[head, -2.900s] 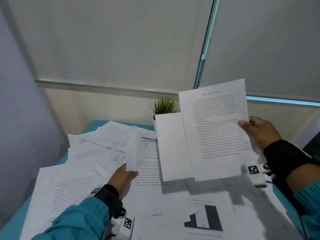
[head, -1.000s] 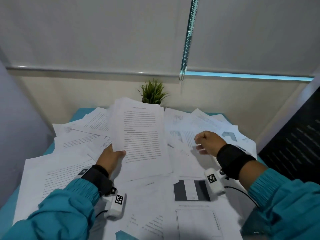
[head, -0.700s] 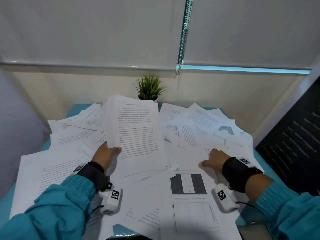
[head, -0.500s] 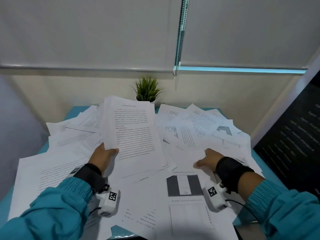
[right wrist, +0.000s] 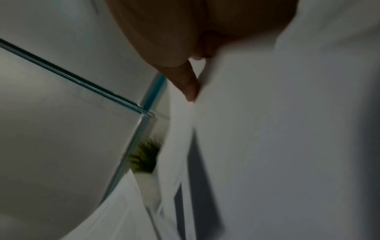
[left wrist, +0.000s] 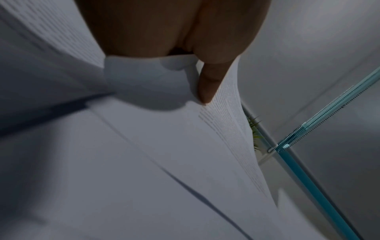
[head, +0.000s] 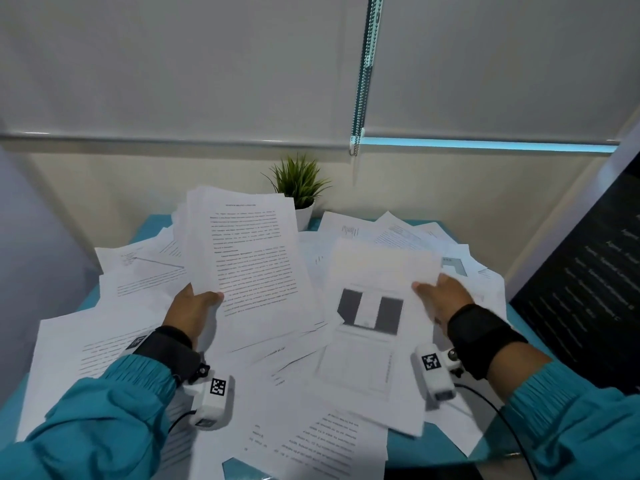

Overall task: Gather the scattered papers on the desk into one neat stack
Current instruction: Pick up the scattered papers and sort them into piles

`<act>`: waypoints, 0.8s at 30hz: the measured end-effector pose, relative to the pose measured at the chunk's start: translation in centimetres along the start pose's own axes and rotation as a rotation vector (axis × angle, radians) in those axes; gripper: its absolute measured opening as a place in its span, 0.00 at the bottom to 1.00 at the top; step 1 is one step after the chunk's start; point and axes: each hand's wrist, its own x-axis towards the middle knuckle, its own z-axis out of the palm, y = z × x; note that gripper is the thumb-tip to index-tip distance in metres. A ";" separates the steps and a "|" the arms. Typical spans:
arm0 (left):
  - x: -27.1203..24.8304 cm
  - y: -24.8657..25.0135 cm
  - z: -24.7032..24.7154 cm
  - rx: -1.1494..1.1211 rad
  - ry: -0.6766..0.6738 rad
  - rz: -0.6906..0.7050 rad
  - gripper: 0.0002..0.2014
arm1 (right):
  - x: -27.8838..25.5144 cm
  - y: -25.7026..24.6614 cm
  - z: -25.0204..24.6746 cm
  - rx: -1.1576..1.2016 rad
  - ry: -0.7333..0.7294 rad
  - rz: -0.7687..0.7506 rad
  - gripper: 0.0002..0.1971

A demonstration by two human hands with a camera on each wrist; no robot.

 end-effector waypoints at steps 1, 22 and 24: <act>-0.2 0.3 0.0 -0.015 0.019 0.006 0.20 | -0.3 0.6 0.9 -0.030 -0.061 0.065 0.15; 1.5 -1.2 -0.9 0.024 -0.013 -0.010 0.20 | -0.8 -1.0 2.7 -0.076 0.122 -0.247 0.11; 1.3 -1.2 -0.7 0.039 -0.011 -0.011 0.19 | -1.0 -1.0 2.0 0.010 0.057 -0.178 0.10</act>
